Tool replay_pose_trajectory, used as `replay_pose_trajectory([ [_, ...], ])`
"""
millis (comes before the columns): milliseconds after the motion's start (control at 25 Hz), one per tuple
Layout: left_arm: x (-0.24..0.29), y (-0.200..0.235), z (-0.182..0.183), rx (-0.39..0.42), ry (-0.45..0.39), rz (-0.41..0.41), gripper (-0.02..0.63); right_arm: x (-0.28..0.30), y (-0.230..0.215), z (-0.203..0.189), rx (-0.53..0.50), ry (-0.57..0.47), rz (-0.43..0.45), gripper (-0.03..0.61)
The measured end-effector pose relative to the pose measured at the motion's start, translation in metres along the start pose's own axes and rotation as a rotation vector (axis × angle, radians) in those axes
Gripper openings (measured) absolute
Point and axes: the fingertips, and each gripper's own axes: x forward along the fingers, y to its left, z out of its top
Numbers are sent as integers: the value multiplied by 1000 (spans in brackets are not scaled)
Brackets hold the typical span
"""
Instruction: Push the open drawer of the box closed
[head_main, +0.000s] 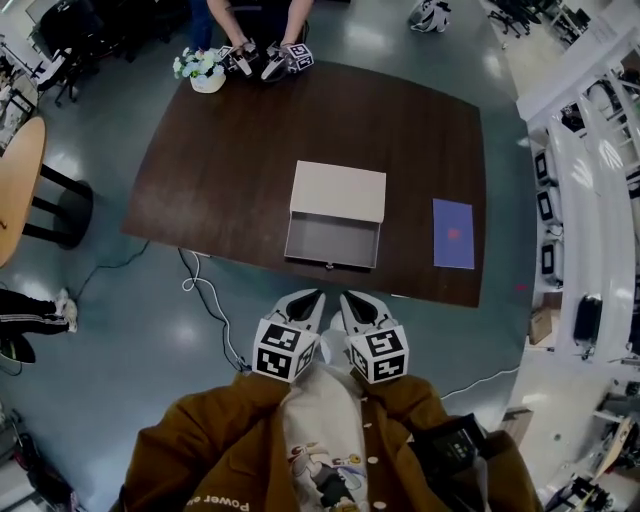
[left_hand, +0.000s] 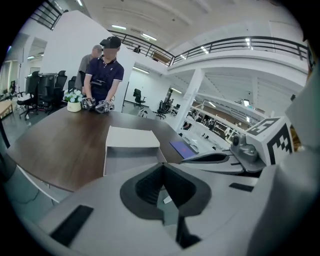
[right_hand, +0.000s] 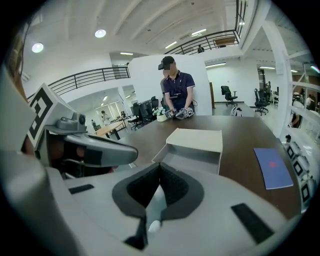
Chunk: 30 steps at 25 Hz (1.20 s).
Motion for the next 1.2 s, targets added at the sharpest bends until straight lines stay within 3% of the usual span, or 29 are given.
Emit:
replay_pose_trajectory([
  [640,63,43,-36,-5,117,41,5,53,-49,-50,29,162,-1,6],
  [1000,80,65,-39,8,145,43,5,80,-56,-54,47,202,6,6],
  [1200,83,71,-34,5,137,41,5,95,-57,-76,90,291,23,6],
])
